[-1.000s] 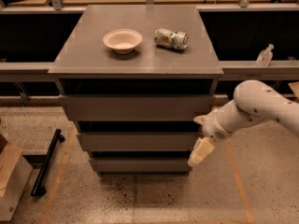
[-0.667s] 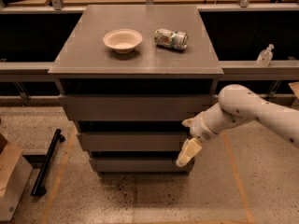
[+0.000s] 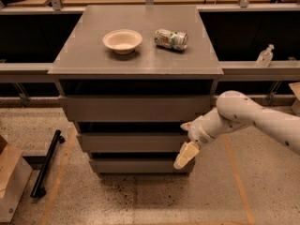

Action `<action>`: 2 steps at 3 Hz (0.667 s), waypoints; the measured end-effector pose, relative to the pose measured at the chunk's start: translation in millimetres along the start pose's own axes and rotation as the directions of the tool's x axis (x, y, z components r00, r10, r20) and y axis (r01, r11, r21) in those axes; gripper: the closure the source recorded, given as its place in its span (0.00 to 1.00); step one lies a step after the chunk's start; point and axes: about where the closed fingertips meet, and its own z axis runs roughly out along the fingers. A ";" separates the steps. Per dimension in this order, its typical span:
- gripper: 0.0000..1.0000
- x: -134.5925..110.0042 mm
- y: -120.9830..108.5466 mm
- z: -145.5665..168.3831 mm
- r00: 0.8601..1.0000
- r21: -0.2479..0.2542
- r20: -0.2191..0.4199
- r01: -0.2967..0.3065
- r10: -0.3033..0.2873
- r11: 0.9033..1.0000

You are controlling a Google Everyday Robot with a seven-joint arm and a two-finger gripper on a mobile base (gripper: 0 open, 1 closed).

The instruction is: Open bottom drawer

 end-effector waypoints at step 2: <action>0.00 23.1 -31.6 77.2 0.996 -0.045 -0.011 -0.084 0.084 0.995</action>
Offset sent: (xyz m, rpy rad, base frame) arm 0.0489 0.0254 -0.1311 -0.0005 0.1477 -0.0783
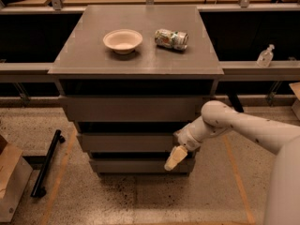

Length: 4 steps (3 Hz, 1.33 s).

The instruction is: Open bottom drawer

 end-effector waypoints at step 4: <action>0.00 44.6 -8.4 56.3 0.996 -0.054 -0.072 -0.047 0.043 0.997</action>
Offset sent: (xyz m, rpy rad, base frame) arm 0.0023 0.0022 -0.0154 -0.0527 0.0376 0.0013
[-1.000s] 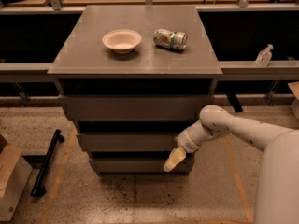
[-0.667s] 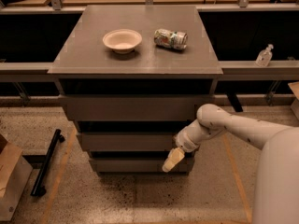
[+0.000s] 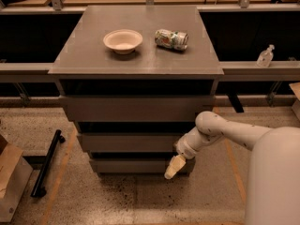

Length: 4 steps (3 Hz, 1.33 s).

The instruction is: Open bottom drawer

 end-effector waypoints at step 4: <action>0.00 47.6 -25.3 44.3 0.982 -0.106 0.168 -0.074 0.091 0.992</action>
Offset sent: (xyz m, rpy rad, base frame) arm 0.0028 -0.0321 -0.0705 0.2476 0.0710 -0.0958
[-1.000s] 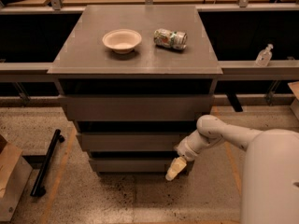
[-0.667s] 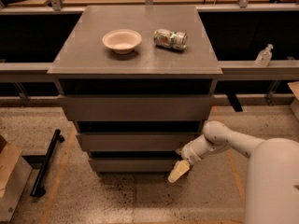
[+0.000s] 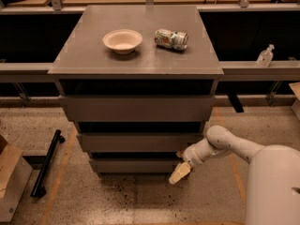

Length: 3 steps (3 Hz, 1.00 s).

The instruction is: Open bottom drawer

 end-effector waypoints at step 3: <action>0.00 27.3 -19.4 21.6 0.994 -0.040 0.102 0.038 -0.034 0.998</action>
Offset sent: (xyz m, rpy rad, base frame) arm 0.0076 -0.0103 -0.0360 0.1153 -0.0603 0.0099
